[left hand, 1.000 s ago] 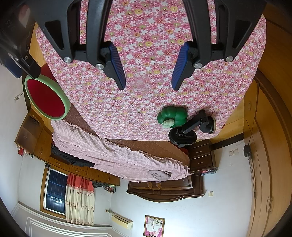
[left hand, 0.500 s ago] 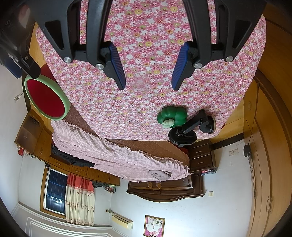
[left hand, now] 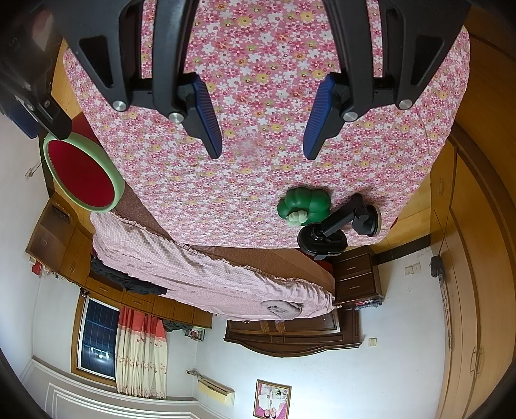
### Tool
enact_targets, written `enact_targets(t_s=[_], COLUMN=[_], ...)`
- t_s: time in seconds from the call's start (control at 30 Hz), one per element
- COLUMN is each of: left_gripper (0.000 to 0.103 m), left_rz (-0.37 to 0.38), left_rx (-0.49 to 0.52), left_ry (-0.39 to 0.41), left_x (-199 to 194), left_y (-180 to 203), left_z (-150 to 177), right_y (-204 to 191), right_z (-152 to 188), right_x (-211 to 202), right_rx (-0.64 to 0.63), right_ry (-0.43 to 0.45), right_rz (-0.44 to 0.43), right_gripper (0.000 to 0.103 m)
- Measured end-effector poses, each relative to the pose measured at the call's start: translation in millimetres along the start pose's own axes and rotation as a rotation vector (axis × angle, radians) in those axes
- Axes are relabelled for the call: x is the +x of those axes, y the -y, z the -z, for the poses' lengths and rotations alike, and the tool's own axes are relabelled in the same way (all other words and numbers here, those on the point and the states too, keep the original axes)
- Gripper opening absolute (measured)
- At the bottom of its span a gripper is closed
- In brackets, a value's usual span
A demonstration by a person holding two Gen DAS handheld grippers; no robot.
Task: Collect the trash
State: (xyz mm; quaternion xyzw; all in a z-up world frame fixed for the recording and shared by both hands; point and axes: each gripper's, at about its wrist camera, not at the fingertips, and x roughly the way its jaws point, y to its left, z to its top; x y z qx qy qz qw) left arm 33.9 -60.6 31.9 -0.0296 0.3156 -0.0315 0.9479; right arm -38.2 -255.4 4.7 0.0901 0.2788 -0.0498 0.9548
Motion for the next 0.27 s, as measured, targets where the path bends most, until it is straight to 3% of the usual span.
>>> enact_targets(t_s=[0.27], left_gripper=[0.053], left_rz=[0.003], left_rx=[-0.001], left_ry=[-0.006], left_x=[0.2], left_y=[-0.4], left_z=[0.1], right_y=[0.4], right_z=[0.1], right_x=[0.4], right_rx=[0.001], right_ry=[-0.001], right_rz=[-0.002], right_gripper=[0.089])
